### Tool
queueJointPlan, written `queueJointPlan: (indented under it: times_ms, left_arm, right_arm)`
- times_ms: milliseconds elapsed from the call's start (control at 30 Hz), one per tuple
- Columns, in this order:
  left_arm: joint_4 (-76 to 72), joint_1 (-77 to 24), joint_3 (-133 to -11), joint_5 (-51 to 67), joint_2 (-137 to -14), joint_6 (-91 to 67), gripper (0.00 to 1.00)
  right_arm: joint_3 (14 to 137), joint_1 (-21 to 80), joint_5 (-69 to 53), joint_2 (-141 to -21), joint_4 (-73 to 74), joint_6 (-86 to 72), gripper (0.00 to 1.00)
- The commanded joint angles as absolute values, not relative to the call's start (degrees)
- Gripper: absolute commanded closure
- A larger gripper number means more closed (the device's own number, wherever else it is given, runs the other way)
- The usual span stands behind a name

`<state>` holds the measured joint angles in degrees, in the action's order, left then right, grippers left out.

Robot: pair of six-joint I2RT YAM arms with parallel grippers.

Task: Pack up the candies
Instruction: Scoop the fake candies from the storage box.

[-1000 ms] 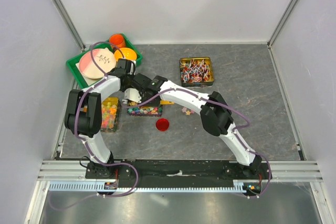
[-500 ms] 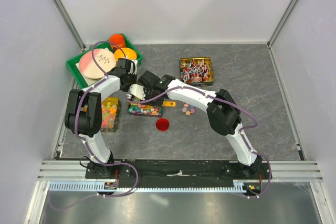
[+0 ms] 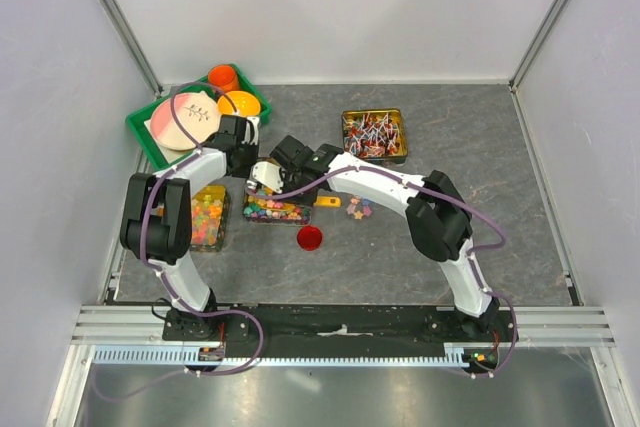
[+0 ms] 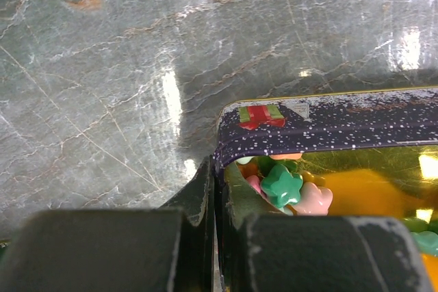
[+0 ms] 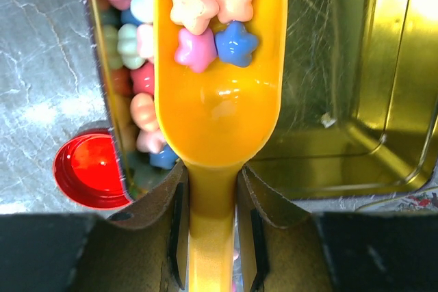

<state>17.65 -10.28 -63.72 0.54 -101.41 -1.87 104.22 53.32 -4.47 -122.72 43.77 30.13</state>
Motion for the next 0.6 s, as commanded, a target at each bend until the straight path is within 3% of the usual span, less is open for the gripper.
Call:
queueJointPlan:
  times_ms: [0,567]
  left_arm:
    - [13.4,-9.1,-63.3,2.1,-98.9,-1.1,0.98]
    - [12.6,-8.6,-62.3,1.7,-99.0,-1.0,0.99]
  right_arm:
    - [102.7,52.8,-6.6,-118.0,43.5,29.2,1.00]
    - [101.3,52.5,-8.3,-113.6,42.0,28.2,1.00]
